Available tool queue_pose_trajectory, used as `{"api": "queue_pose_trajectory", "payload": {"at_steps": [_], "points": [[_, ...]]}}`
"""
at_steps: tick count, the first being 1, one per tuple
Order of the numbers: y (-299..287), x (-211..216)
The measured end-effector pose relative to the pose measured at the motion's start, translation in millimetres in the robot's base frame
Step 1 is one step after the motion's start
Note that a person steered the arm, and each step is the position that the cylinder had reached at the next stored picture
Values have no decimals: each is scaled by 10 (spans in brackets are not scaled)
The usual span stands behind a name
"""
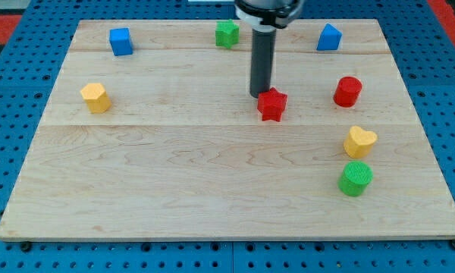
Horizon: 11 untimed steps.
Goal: Move red star into yellow heart
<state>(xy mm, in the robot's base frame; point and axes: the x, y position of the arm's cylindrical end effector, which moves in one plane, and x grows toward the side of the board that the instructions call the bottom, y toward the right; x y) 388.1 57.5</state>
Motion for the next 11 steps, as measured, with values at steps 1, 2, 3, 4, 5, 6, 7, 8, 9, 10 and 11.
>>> {"api": "queue_pose_trajectory", "payload": {"at_steps": [1, 2, 3, 4, 5, 6, 7, 8, 9, 10, 11], "points": [[77, 149], [-467, 86], [-618, 189], [-379, 327], [43, 337], [322, 355], [433, 356], [497, 356], [661, 356], [809, 356], [299, 356]]}}
